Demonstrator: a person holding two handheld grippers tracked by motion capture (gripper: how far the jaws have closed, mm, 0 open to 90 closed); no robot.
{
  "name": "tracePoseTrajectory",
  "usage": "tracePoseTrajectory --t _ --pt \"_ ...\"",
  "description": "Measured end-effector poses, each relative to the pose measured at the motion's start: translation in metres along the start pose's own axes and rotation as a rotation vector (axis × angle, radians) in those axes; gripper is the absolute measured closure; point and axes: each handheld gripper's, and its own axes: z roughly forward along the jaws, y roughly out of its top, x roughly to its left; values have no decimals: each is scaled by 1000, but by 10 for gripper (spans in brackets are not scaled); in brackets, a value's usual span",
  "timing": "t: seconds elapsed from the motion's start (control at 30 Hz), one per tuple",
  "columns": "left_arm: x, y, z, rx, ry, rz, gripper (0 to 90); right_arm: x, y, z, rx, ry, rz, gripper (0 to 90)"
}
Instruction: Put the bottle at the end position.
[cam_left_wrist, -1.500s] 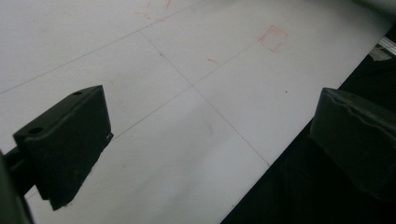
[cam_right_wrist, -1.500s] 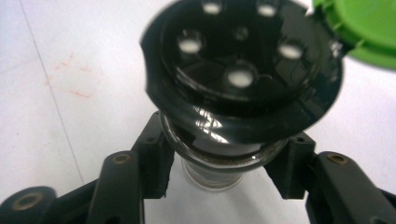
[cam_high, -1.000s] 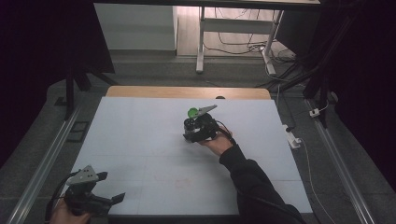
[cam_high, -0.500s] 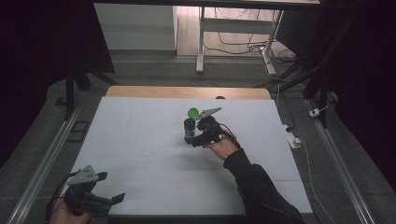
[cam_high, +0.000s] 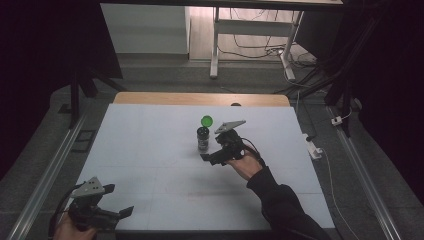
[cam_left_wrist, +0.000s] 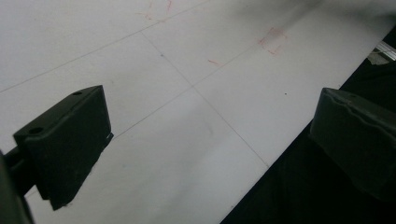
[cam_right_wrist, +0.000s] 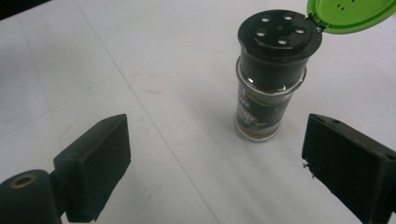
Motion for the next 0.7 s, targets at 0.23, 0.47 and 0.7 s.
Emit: tracePoseTrajectory --t 0.23,0.47,0.7 --pt "-1 0 1 5 13 -2 0 9 -9 -14 14 1 -9 25" --pt "0 0 0 7 17 -7 0 20 -19 -27 8 -8 -17 0" --pt "0 0 1 9 18 -5 0 25 -34 -53 -23 -28 8 0"
